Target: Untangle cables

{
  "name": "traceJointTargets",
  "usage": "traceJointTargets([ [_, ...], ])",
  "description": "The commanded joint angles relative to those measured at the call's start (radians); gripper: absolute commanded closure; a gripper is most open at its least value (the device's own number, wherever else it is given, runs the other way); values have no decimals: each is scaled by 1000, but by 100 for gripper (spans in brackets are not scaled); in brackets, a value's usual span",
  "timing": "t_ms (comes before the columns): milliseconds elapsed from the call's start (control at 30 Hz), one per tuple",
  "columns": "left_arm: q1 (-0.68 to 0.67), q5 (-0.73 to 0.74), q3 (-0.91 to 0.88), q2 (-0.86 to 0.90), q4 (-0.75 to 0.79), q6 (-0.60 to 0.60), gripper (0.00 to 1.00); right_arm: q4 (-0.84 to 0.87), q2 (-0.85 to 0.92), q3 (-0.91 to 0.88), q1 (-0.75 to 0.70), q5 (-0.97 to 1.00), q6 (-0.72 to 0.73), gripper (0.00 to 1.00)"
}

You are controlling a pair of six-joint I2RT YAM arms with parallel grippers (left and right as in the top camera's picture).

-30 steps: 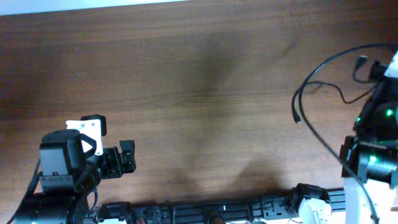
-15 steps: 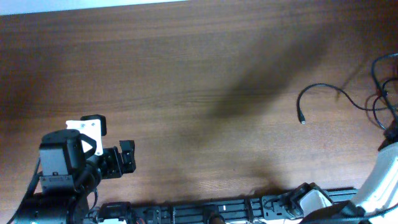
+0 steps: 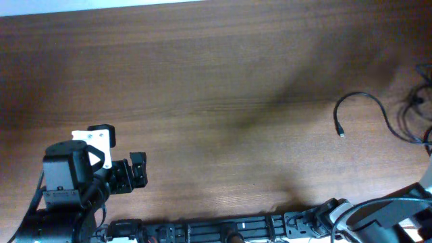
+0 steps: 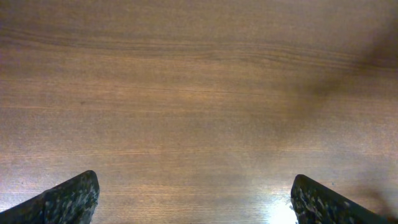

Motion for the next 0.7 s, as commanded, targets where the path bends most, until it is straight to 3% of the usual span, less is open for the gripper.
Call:
traceJointTargets([
  [0,3,-8,8,-1,2,13,1,-27,6,20,1,-206,14,1],
  [100,3,-8,8,-1,2,13,1,-24,-18,20,36,-379,48,1],
  [367,3,-8,8,-1,2,13,1,-23,-154,20,229,-687,356,1],
  [667,3,-8,8,-1,2,13,1,-29,-397,20,550,-698,545,1],
])
